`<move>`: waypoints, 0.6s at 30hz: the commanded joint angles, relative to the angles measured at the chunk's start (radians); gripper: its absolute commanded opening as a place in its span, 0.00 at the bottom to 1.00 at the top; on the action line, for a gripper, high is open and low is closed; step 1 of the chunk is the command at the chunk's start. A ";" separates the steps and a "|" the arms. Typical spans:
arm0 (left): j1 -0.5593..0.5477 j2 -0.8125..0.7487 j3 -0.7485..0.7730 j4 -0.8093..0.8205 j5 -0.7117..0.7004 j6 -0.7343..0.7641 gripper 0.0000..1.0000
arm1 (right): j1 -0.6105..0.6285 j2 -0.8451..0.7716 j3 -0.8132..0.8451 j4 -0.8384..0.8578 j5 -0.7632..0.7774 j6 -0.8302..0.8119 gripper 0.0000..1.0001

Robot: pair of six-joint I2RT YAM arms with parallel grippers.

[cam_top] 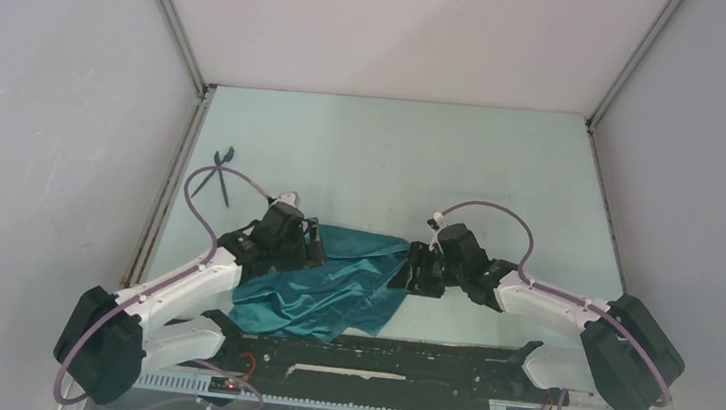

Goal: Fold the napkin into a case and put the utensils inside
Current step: Pick up the crumpled napkin from the corner of the board.

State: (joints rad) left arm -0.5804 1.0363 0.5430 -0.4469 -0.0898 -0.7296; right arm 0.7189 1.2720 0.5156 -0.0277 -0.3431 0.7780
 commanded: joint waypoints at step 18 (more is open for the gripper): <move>0.094 0.391 0.234 0.302 0.101 0.011 0.05 | -0.113 0.040 -0.025 0.061 0.052 -0.018 0.67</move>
State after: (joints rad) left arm -0.5034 1.4292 0.6968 -0.1783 -0.0128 -0.7502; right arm 0.6403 1.2823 0.4961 -0.0311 -0.2962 0.7723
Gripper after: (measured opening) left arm 0.177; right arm 0.665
